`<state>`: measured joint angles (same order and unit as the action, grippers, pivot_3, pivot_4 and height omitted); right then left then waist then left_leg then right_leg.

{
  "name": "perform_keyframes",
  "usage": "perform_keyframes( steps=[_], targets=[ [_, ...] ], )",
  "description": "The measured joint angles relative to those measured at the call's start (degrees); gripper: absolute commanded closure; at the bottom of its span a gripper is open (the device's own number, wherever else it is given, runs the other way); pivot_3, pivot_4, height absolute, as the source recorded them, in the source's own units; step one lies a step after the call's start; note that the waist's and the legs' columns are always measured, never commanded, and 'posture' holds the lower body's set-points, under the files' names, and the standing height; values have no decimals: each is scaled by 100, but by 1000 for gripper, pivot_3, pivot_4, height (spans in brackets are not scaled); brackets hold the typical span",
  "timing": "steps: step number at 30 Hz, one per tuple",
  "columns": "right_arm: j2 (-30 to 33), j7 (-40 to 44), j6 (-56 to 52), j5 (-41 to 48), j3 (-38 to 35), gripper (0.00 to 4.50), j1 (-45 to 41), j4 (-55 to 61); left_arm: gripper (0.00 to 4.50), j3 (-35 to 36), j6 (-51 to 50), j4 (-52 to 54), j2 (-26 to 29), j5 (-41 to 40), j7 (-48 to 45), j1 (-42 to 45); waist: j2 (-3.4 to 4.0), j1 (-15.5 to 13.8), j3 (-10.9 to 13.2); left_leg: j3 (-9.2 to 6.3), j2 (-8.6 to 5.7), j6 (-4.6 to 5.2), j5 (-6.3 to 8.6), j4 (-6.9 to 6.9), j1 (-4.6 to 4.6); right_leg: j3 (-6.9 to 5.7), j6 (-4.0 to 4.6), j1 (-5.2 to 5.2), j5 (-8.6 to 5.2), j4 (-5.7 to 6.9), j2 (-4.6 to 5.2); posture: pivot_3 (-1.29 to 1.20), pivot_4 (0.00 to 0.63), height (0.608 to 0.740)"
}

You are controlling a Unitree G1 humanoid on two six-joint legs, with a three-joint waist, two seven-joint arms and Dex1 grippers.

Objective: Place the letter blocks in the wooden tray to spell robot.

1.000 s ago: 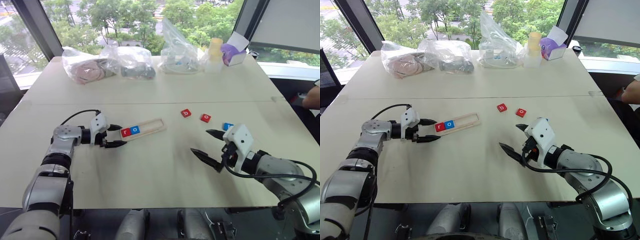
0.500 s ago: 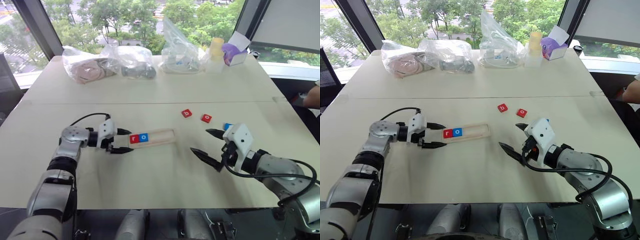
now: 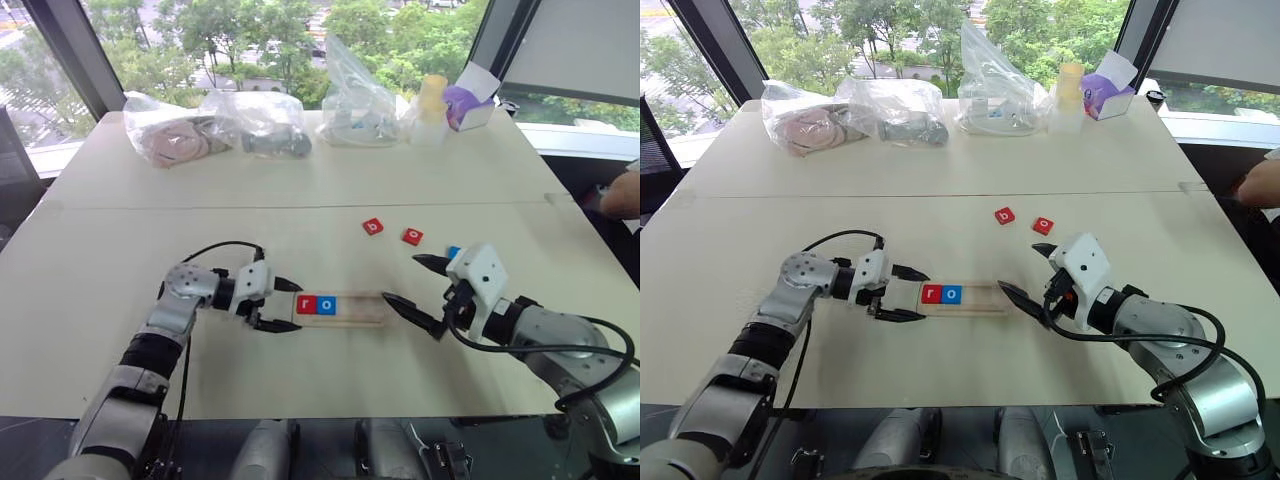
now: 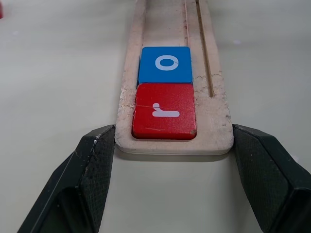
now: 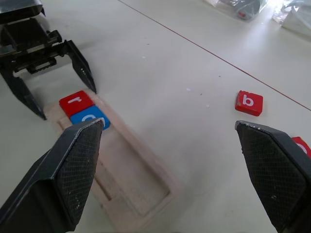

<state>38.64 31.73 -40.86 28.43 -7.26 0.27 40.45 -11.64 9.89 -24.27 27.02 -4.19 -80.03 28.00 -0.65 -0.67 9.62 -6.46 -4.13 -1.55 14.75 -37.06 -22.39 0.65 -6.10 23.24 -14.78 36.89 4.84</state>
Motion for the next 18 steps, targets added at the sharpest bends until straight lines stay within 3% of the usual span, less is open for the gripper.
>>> perform_keyframes(
  steps=[18],
  targets=[
    [-29, -82, 1, 1, 63, 0, 73, 5, 1388, -333, -1549, 2485, 421, 118, 980, -1143, 2, -4, 0, 1, 1, 11, 7, 17, -3, -2, 3, -14, -3, -58, 14, 0, 150, 740]
  ],
)
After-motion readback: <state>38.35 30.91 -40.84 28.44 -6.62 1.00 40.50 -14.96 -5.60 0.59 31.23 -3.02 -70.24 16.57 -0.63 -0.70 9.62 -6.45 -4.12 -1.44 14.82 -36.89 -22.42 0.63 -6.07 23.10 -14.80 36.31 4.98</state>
